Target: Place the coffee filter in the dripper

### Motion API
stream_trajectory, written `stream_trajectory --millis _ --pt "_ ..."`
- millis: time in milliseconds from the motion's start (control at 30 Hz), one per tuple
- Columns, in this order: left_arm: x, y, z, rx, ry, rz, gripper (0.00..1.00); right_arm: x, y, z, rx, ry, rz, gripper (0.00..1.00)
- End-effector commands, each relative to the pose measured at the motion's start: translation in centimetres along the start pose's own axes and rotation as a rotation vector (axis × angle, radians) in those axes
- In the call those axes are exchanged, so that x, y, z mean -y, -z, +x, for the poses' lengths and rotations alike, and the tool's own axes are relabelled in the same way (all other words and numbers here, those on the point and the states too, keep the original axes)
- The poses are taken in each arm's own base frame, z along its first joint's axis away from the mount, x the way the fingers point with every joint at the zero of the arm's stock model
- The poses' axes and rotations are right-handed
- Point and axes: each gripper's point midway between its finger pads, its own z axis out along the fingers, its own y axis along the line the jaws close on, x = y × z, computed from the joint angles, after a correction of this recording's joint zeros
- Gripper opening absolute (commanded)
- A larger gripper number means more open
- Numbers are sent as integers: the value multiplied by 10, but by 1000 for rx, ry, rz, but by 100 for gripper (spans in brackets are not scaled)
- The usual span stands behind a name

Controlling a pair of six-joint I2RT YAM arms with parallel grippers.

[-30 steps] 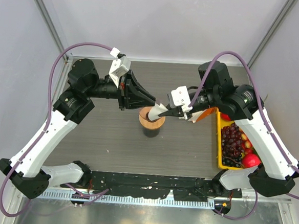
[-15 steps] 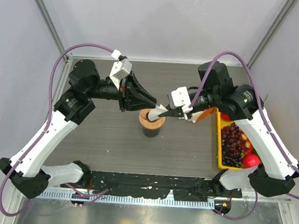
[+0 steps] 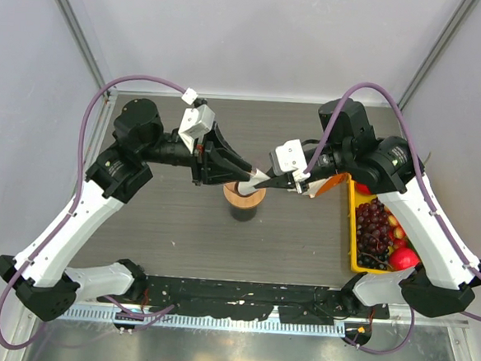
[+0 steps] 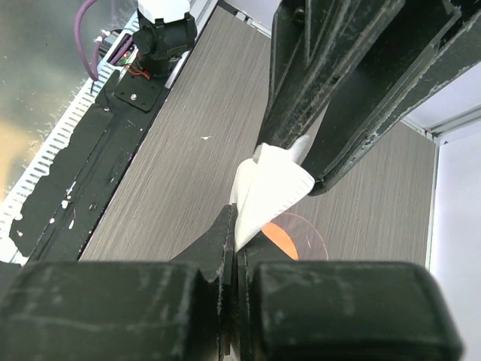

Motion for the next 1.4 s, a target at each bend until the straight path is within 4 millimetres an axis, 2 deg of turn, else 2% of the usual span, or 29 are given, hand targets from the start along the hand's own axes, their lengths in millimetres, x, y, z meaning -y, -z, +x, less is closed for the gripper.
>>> stream_trajectory --millis 0,133,200,333,433,500,533,600,733,933,1000,1067,1100,1133,1233,1367 --pt "7 3 -4 4 -48 6 27 -3 3 -18 47 64 -1 5" --pt "6 3 -3 -5 -52 15 26 -6 2 -17 41 79 -9 5" --pt "9 2 -3 -9 -53 33 21 -6 1 -17 39 80 -8 5" --pt "15 4 -1 -17 -61 59 0 -2 2 -14 19 63 11 6" --pt "18 7 0 -17 -69 53 0 6 6 -11 -17 37 54 13" --pt "18 8 2 -17 -63 38 0 10 11 -8 -38 15 78 22" --pt "16 10 2 -16 -67 24 0 12 13 -7 -45 -6 94 37" --pt "16 12 1 -8 -78 4 0 13 19 -1 -73 -41 109 50" --pt "9 13 4 -23 -85 -31 0 8 27 2 -102 -31 108 51" --pt "2 13 7 -49 -120 -48 0 7 28 2 -108 -3 97 43" --pt "0 13 7 -52 -124 -59 0 6 28 2 -109 -5 89 36" --pt "-3 14 5 -50 -136 -79 0 5 27 3 -110 -11 79 23" --pt "-3 14 4 -45 -141 -81 0 5 26 4 -110 -14 76 11" --pt "-3 14 1 -37 -145 -81 0 5 25 7 -119 -17 76 5" --pt "1 13 -4 -22 -130 -65 1 10 24 13 -137 4 84 5" --pt "-1 13 -7 -17 -128 -82 10 12 24 11 -133 23 86 5"
